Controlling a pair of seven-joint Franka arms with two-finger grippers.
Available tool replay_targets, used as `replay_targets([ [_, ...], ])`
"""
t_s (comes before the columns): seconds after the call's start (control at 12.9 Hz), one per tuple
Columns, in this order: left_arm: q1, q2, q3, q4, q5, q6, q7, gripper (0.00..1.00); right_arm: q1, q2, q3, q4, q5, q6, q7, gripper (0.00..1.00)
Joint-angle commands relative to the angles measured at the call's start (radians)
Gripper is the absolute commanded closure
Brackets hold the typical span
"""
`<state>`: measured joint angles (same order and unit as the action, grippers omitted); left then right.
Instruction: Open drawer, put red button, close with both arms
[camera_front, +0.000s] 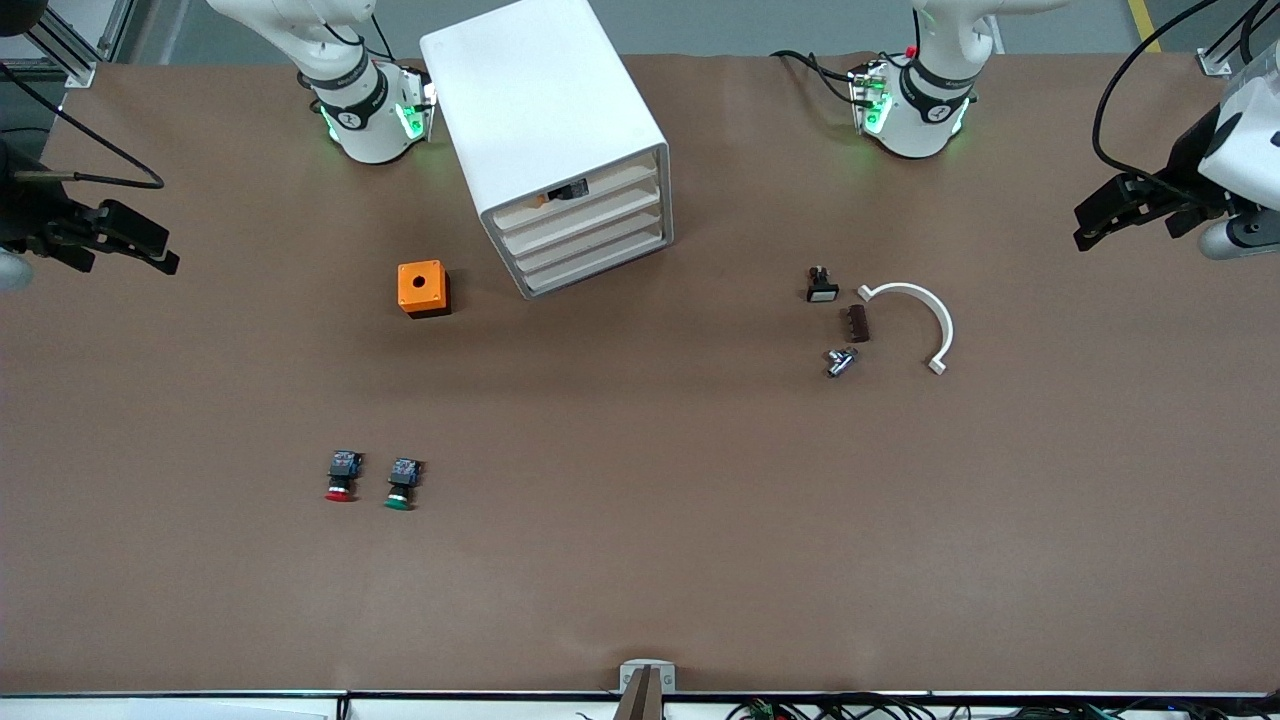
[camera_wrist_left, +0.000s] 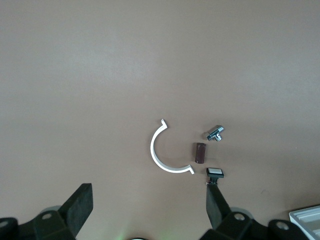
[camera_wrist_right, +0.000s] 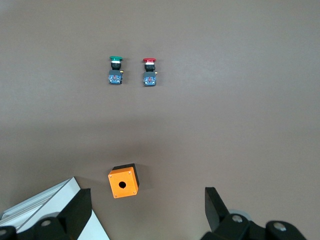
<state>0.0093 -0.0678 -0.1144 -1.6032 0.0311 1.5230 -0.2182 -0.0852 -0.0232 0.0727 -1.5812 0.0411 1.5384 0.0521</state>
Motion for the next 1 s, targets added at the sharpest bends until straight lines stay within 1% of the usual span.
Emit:
replay_targets([
  [0.0, 0.011, 0.003, -0.007, 0.020, 0.006, -0.023, 0.013, 0.00, -0.022, -0.015, 0.019, -0.006, -0.003, 0.003, 0.003, 0.00],
  [0.15, 0.011, 0.017, -0.005, 0.026, 0.004, -0.023, 0.014, 0.00, -0.019, -0.017, 0.019, -0.006, -0.004, 0.003, 0.003, 0.00],
  [0.23, 0.011, 0.041, -0.005, 0.052, 0.006, -0.023, 0.011, 0.00, -0.016, -0.017, 0.018, -0.006, -0.004, 0.002, 0.003, 0.00],
  [0.31, 0.011, 0.078, -0.005, 0.077, 0.006, -0.023, 0.011, 0.00, -0.015, -0.017, 0.016, -0.006, -0.004, 0.002, 0.003, 0.00],
  [0.46, 0.008, 0.141, -0.007, 0.092, 0.003, -0.023, -0.001, 0.00, -0.004, -0.017, 0.006, -0.006, -0.004, 0.002, 0.003, 0.00],
  [0.54, 0.000, 0.189, -0.007, 0.104, 0.000, -0.021, -0.013, 0.00, -0.001, -0.017, 0.001, -0.006, -0.004, 0.003, 0.003, 0.00],
  [0.7, -0.011, 0.282, -0.014, 0.115, -0.010, -0.018, -0.093, 0.00, -0.005, -0.015, 0.001, -0.006, -0.003, 0.012, 0.002, 0.00],
  [0.93, -0.048, 0.400, -0.039, 0.133, -0.020, -0.003, -0.244, 0.00, -0.010, 0.006, 0.002, -0.003, 0.022, 0.121, -0.006, 0.00],
])
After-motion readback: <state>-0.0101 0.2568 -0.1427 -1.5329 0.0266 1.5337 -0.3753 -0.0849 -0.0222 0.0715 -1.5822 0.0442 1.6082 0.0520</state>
